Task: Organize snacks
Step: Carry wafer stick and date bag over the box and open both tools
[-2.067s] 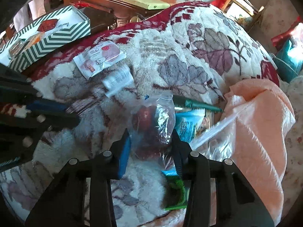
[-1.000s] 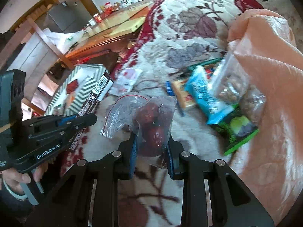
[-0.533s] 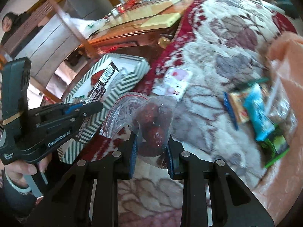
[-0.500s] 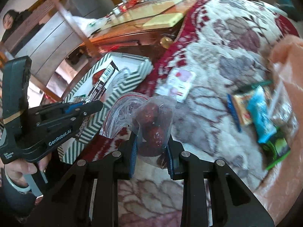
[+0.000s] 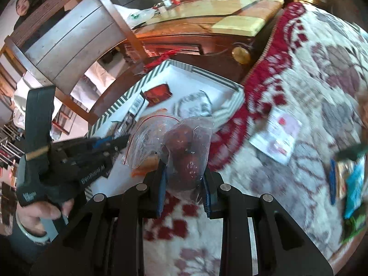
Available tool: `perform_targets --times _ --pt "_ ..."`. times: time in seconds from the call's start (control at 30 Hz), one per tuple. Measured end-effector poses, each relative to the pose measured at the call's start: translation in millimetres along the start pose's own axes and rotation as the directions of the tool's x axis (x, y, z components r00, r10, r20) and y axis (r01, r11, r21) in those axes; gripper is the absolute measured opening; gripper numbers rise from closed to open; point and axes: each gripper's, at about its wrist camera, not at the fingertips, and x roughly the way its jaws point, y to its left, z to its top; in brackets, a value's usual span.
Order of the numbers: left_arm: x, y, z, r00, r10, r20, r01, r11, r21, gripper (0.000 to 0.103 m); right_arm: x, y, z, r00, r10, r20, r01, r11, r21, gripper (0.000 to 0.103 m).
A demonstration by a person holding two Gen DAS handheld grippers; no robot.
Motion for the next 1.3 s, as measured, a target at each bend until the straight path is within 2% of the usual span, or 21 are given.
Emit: perform_targets --times 0.37,0.67,0.77,0.83,0.9,0.93,1.07,1.2,1.3 --pt "17.4 18.4 -2.0 0.999 0.021 -0.032 -0.022 0.999 -0.034 0.010 56.8 25.2 41.7 0.997 -0.011 -0.071 0.008 0.999 -0.043 0.025" --pt "30.0 21.2 -2.4 0.998 0.038 -0.050 -0.040 0.998 -0.042 0.010 93.2 19.7 43.7 0.991 -0.037 -0.131 0.037 0.999 -0.003 0.025" --pt "33.4 22.6 -2.3 0.997 0.052 -0.057 -0.055 0.997 -0.053 0.010 96.5 17.6 45.9 0.991 -0.013 -0.131 0.015 1.000 0.012 0.025" --pt "33.6 23.0 -2.5 0.997 0.059 -0.058 -0.062 0.996 -0.060 0.011 95.9 16.7 45.7 0.990 -0.013 -0.141 0.016 1.000 0.020 0.029" --pt "33.6 22.5 -2.3 0.996 0.067 -0.061 -0.071 0.996 -0.057 0.012 92.7 15.4 45.0 0.990 -0.011 -0.139 0.015 0.999 0.030 0.050" --pt "33.7 21.9 -2.3 0.995 0.074 -0.063 -0.078 0.995 -0.058 0.013 87.6 14.8 44.1 0.993 -0.003 -0.120 0.007 0.999 0.037 0.051" --pt "29.2 19.6 -4.1 0.993 0.100 -0.055 -0.103 0.993 -0.061 0.039 69.0 9.9 38.6 0.997 0.000 -0.082 0.005 0.999 0.054 0.052" --pt "12.1 17.5 -3.6 0.992 0.125 0.001 -0.124 0.990 -0.068 0.063 41.1 2.3 27.7 1.000 -0.002 -0.022 0.004 0.997 0.074 0.052" --pt "-2.9 10.1 -2.1 0.992 0.118 0.043 -0.116 0.992 -0.055 0.070 20.6 -6.5 16.9 1.000 0.002 0.012 -0.003 0.994 0.105 0.052"
